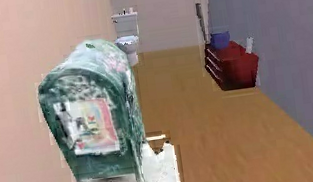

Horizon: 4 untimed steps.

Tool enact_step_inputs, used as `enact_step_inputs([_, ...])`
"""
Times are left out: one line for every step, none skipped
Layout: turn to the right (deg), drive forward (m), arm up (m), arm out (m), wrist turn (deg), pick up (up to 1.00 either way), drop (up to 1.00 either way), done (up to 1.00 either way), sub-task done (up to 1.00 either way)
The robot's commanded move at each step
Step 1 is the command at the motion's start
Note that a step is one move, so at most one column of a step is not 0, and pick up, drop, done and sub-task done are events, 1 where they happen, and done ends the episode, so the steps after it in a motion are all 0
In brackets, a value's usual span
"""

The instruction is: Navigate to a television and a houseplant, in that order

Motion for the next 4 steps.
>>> enact_step_inputs([45.0, 0.0, 0.0, 0.0, 0.0, 0.0, 0.0, 0.0, 0.0])
enact_step_inputs([45.0, 0.0, 0.0, 0.0, 0.0, 0.0, 0.0, 0.0, 0.0])
enact_step_inputs([12.0, 0.0, 0.0, 0.0, 0.0, 0.0, 0.0, 0.0, 0.0])
enact_step_inputs([0.0, 1.0, 0.0, 0.0, 0.0, 0.0, 0.0, 0.0, 0.0])
